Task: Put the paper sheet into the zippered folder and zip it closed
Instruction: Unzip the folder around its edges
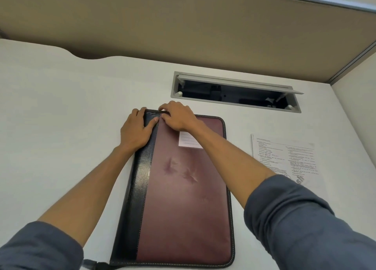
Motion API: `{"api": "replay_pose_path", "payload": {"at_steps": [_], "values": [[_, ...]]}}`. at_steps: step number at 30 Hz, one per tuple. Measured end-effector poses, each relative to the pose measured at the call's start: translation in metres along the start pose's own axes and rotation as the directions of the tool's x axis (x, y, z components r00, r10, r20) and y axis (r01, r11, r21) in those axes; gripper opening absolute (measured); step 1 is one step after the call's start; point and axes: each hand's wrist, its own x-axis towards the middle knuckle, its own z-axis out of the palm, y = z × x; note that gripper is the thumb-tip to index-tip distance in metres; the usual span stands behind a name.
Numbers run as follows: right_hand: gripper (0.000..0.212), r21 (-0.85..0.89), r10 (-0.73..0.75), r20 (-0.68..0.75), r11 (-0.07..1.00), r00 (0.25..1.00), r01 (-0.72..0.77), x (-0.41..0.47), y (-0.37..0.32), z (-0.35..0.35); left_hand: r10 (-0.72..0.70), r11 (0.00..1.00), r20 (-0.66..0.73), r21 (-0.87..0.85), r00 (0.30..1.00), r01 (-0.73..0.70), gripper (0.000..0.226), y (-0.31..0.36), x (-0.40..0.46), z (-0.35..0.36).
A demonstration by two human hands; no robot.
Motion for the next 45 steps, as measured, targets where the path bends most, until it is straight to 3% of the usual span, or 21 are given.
{"api": "replay_pose_path", "payload": {"at_steps": [5,15,21,29,35,40,45], "values": [[0.036,0.126,-0.015,0.088,0.992,0.996,0.004,0.024,-0.012,0.0,-0.061,0.978,-0.056,-0.202,0.997,0.049,0.069,-0.001,-0.004,0.003],[0.047,0.162,-0.117,0.244,0.984,0.963,0.078,0.047,-0.028,-0.006,-0.081,0.973,-0.081,-0.224,0.993,0.061,0.071,-0.003,-0.003,0.007],[0.041,0.067,-0.138,0.283,0.99,0.949,0.124,0.057,-0.037,-0.015,-0.097,0.971,-0.09,-0.227,0.991,0.075,0.072,-0.006,-0.002,0.009],[0.026,-0.028,-0.148,0.218,0.987,0.965,0.158,0.06,-0.03,-0.021,-0.017,0.989,-0.112,-0.146,0.994,0.0,0.053,-0.011,-0.001,0.011],[0.019,-0.109,-0.217,0.179,0.965,0.96,0.239,0.058,-0.02,-0.028,0.004,0.994,-0.08,-0.109,0.997,-0.012,0.053,-0.013,0.003,0.012],[0.025,-0.331,-0.33,0.175,0.868,0.928,0.371,0.052,-0.016,-0.028,-0.002,0.991,-0.076,-0.137,0.997,-0.008,0.049,-0.013,0.002,0.012],[0.025,-0.527,-0.372,0.185,0.744,0.91,0.411,0.04,0.0,-0.04,-0.016,0.985,-0.058,-0.172,0.998,0.005,0.05,-0.014,0.003,0.012]]}}
